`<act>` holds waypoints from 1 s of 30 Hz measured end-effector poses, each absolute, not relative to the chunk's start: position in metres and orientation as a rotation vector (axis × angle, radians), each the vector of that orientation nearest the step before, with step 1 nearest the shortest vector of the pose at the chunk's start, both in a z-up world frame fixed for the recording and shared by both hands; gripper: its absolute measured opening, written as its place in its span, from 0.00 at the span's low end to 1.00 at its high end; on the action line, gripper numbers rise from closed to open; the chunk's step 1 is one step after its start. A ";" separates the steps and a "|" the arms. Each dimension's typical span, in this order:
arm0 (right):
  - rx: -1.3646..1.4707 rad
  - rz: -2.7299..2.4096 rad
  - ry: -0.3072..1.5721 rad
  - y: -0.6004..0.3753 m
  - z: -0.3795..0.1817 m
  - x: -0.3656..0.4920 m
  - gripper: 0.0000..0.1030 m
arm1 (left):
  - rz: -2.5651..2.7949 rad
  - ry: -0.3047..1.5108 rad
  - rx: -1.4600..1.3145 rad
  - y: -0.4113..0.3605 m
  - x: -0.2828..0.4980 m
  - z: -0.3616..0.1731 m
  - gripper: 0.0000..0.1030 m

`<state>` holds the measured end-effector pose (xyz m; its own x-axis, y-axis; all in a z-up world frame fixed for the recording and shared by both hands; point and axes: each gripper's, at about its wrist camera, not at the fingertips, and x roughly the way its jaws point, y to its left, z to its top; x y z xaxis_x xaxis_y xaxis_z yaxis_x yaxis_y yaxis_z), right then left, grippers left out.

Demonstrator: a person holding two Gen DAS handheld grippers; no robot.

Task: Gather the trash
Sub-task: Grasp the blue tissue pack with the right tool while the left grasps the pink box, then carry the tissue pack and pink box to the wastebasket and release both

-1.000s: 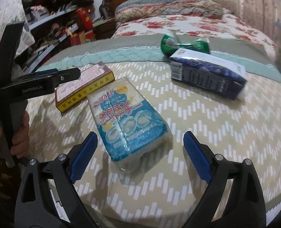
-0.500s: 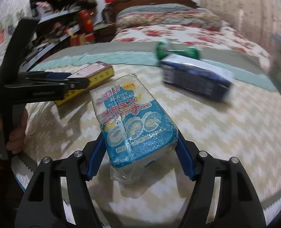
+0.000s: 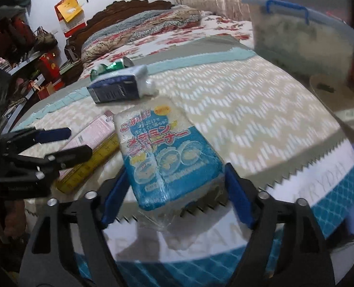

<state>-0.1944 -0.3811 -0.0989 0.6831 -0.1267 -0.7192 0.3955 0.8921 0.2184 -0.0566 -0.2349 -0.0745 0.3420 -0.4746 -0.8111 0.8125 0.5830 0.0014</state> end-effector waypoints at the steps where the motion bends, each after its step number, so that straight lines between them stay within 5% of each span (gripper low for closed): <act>1: 0.373 -0.299 0.763 -0.382 -0.100 -0.198 0.83 | -0.866 0.872 0.459 -0.235 -0.057 -0.075 0.77; 7: 0.342 -0.245 0.736 -0.385 -0.107 -0.207 0.87 | -0.798 0.863 0.471 -0.218 -0.059 -0.077 0.82; 8: 0.338 -0.234 0.730 -0.386 -0.107 -0.206 0.85 | -0.826 0.874 0.455 -0.215 -0.059 -0.077 0.70; 9: 0.334 -0.229 0.728 -0.385 -0.108 -0.203 0.67 | -0.867 0.900 0.437 -0.215 -0.059 -0.076 0.58; 16: 0.421 -0.358 0.570 -0.435 -0.095 -0.234 0.65 | -0.976 0.868 0.453 -0.270 -0.070 -0.047 0.57; 21: 0.565 -0.570 0.469 -0.523 -0.090 -0.283 0.65 | -1.194 0.850 0.432 -0.375 -0.079 -0.020 0.53; 22: 0.578 -0.627 0.454 -0.541 -0.090 -0.294 0.66 | -1.232 0.842 0.439 -0.402 -0.083 -0.015 0.29; 23: 0.579 -0.662 0.449 -0.553 -0.089 -0.299 0.66 | -1.277 0.851 0.452 -0.434 -0.086 -0.013 0.25; 30: 0.531 -0.849 0.498 -0.638 -0.099 -0.316 0.67 | -1.408 0.947 0.476 -0.593 -0.098 -0.029 0.25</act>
<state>-0.3157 -0.6381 -0.0994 0.5640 -0.5635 -0.6036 0.8017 0.5488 0.2369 -0.0981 -0.5935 -0.0290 -0.1037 -0.6120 -0.7840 0.9571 0.1531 -0.2461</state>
